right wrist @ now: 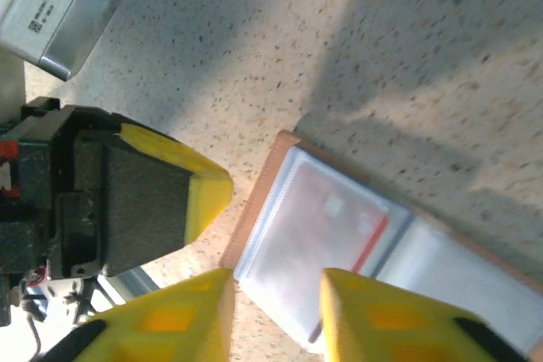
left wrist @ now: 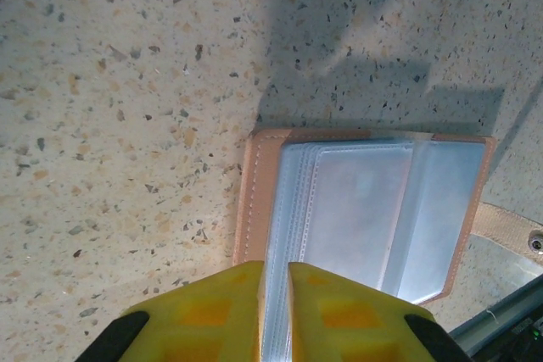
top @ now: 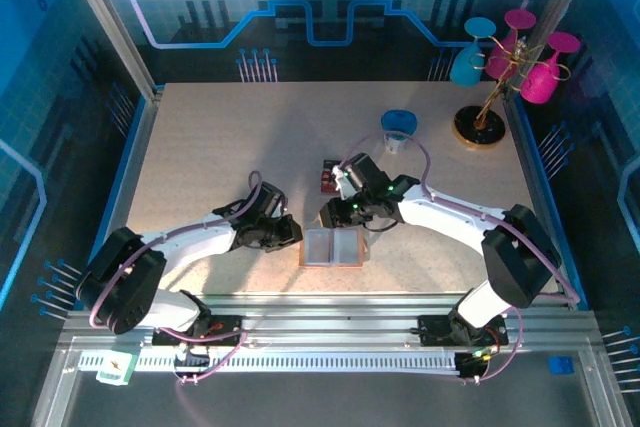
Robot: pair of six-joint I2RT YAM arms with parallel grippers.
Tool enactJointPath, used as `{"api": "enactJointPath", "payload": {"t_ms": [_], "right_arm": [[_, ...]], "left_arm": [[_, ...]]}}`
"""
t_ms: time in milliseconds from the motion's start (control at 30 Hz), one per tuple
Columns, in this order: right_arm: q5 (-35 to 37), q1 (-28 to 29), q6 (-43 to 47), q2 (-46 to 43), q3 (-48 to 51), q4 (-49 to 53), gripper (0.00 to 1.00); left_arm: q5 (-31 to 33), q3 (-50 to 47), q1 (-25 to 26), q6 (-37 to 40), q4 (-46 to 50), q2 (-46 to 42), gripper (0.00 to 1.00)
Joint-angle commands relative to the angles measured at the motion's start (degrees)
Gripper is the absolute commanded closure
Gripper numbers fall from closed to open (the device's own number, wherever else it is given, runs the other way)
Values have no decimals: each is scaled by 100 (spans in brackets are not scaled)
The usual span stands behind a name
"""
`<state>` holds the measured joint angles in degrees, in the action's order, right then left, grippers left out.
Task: Take the credit cards out of the card holder
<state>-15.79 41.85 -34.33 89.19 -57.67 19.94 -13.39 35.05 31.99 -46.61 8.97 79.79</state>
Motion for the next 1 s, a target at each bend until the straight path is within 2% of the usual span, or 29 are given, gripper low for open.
{"api": "enactJointPath", "payload": {"t_ms": [0,100,167,367,400,500,633,733,967], "right_arm": [[-442,193,-574,21,191,-570,78],[-428,335,-593,80,248,-627,89],[-370,441,-601,69,292,-680,100],[-224,614,-686,186,328,-678,100],[-211,617,-742,232,336,-665,95],[-256,621,-856,425,310,-636,93],[-412,621,-943,764,179,-546,82],[-460,656,-908,885,142,-560,77],[-416,658,-927,988,190,-562,75]], "left_arm": [[-125,-100,-46,-50,-93,88,85],[-130,-119,-45,-67,-95,107,87],[-138,-136,-45,-75,-96,107,88],[-172,-191,-48,-85,-113,146,89],[-181,-191,-50,-85,-123,158,89],[-202,-203,-46,-94,-124,207,91],[-209,-218,-44,-89,-146,285,91],[-284,-221,-49,-121,-242,351,91],[-469,-215,-39,-213,-440,410,93]]}}
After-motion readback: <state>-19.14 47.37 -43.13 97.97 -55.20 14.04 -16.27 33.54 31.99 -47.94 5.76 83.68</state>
